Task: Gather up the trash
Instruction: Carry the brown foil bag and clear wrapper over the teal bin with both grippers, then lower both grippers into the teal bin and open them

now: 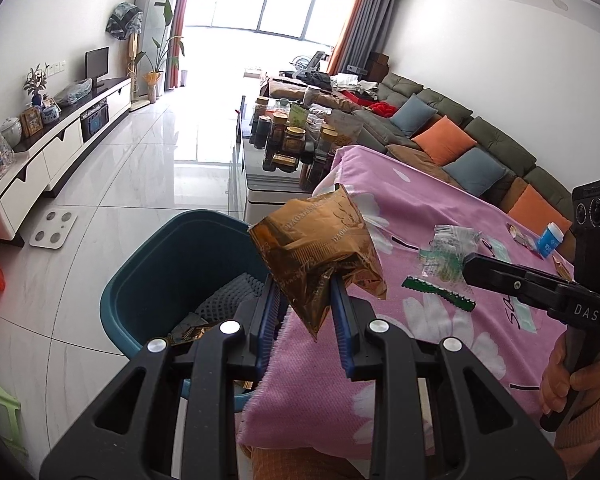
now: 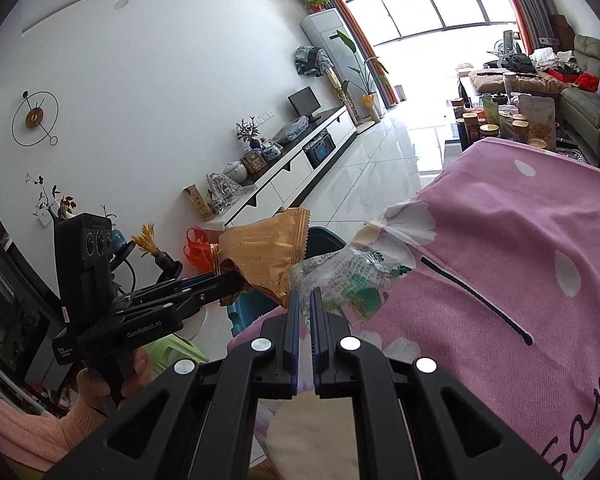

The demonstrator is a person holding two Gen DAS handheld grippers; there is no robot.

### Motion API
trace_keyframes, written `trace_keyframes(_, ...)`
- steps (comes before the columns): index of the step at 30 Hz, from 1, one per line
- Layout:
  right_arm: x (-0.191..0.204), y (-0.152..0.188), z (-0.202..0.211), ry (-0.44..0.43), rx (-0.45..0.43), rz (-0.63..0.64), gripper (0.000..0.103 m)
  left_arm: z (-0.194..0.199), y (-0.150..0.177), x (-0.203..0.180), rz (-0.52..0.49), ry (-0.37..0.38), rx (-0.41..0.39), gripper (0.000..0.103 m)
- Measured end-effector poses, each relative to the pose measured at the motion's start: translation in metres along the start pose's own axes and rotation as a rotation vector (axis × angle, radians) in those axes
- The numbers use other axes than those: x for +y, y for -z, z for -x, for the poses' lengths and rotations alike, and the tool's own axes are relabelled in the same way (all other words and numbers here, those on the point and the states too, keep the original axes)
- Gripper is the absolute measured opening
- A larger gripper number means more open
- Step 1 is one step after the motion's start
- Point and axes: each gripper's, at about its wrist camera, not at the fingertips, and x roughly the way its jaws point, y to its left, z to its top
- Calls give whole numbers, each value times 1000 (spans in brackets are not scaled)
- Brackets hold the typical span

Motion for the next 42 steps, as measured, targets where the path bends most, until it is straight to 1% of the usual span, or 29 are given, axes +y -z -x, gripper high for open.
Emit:
trace_keyframes(14, 15, -9, -25, -38, 41, 26, 4, 1, 5, 27, 43, -43, 4, 26)
trace_keyframes(34, 35, -16, -57, -65, 91, 65, 4, -13, 5, 43, 88, -101, 26, 26)
trace_keyframes(42, 41, -16, -64, -67, 112, 79, 4, -19, 6, 47, 97, -109, 38, 26)
